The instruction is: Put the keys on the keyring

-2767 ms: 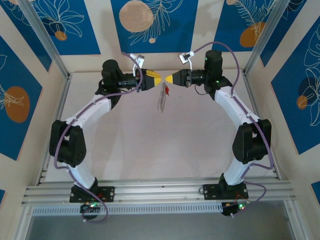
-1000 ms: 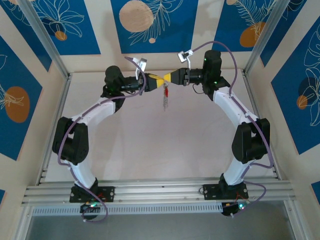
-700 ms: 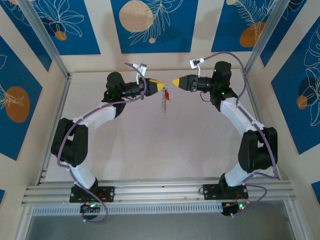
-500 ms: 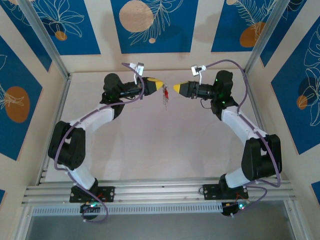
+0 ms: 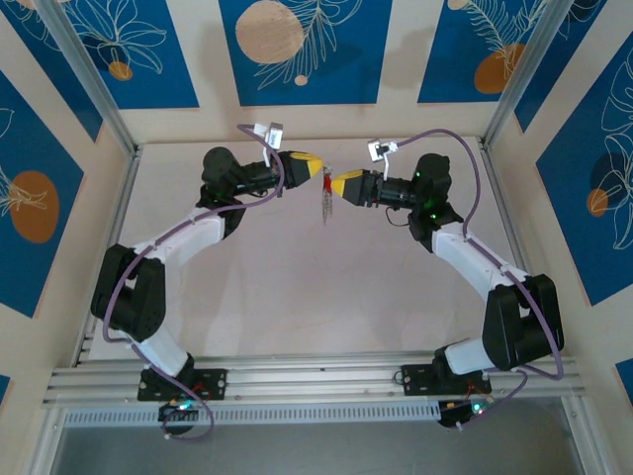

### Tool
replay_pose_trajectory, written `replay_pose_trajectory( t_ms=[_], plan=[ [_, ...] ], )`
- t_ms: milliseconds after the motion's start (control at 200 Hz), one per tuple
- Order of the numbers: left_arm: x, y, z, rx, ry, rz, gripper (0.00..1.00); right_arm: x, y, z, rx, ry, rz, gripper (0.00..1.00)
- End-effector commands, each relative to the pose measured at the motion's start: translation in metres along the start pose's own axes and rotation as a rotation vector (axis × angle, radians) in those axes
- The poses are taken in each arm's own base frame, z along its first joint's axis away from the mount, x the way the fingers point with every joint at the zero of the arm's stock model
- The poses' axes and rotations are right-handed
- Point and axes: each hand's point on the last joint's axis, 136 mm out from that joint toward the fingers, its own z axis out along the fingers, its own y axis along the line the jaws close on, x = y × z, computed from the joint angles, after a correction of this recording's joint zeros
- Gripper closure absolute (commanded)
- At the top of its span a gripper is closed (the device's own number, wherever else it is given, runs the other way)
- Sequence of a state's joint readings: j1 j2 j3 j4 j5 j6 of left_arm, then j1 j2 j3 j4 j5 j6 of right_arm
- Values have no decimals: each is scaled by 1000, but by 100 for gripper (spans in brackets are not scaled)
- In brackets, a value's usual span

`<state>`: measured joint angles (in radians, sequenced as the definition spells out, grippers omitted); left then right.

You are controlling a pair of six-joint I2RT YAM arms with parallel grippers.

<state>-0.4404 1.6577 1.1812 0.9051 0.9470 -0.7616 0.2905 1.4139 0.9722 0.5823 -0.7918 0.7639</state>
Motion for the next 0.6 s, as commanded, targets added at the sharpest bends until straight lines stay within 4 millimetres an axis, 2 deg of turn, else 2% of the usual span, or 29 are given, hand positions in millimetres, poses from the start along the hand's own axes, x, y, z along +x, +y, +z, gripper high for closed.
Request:
replay_pose_trajectory(
  t_ms=[0, 335, 475, 595],
  plan=[
    [-19, -23, 2, 35, -42, 66, 100, -9, 9, 3, -3, -16, -59, 47],
    [-21, -22, 2, 15, -43, 75, 100, 7, 5, 14, -3, 18, -50, 48],
    [-22, -23, 2, 16, -45, 79, 100, 11, 2, 15, 6, 21, -45, 52],
    [-23, -24, 1, 14, -49, 80, 100, 12, 0, 16, 12, 23, -45, 62]
  ],
)
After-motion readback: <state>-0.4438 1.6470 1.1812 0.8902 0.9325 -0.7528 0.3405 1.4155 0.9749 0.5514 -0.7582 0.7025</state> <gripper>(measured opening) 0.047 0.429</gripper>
